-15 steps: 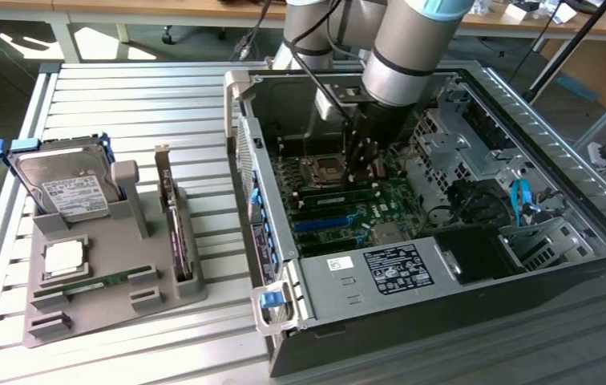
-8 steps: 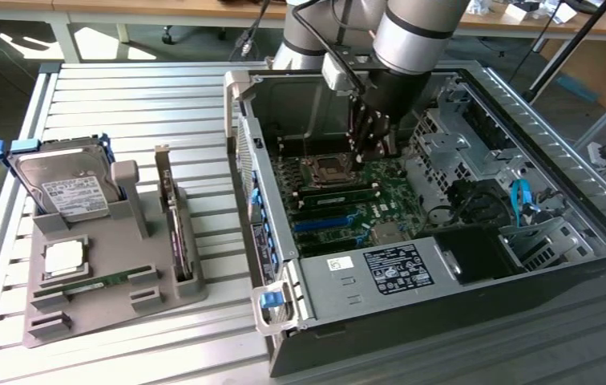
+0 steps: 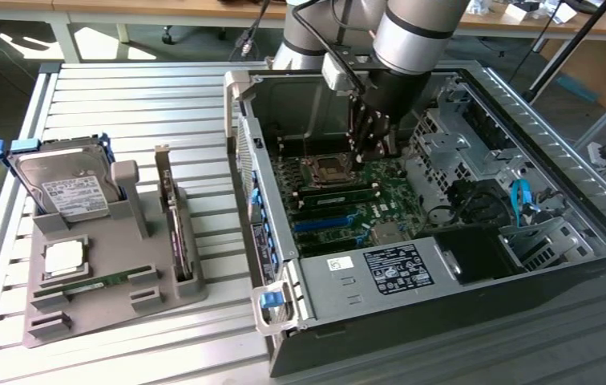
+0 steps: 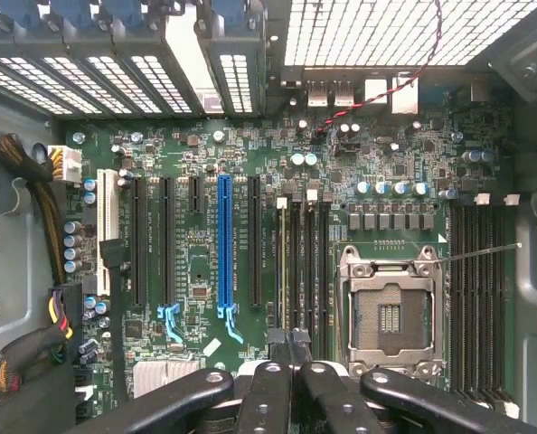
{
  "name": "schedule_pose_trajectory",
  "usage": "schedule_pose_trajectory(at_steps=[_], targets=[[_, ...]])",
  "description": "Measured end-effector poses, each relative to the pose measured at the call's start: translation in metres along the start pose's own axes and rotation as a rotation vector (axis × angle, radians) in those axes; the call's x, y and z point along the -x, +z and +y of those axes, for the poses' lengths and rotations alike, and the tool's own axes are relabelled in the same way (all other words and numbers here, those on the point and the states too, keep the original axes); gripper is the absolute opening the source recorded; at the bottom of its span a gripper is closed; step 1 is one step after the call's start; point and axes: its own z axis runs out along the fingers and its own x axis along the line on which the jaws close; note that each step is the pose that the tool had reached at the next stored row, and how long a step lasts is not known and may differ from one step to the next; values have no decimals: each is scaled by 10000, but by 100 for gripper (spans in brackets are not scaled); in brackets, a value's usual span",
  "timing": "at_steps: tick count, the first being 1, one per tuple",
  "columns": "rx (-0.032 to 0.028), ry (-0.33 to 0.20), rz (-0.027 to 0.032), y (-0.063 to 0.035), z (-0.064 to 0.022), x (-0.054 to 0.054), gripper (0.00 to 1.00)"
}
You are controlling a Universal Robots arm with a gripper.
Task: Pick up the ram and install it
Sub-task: 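Press down the ram until it locks into place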
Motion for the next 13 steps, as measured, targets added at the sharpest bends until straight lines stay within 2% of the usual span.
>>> schedule_pose_trajectory(at_steps=[2, 3, 5, 8, 13], targets=[[0, 13, 0, 0, 0, 0, 11], [0, 455, -15, 0, 0, 0, 11], [-1, 932, -38, 3, 0, 0, 11], [-3, 1967, -82, 11, 0, 0, 11], [-4, 2958, -126, 15, -1, 0, 11]])
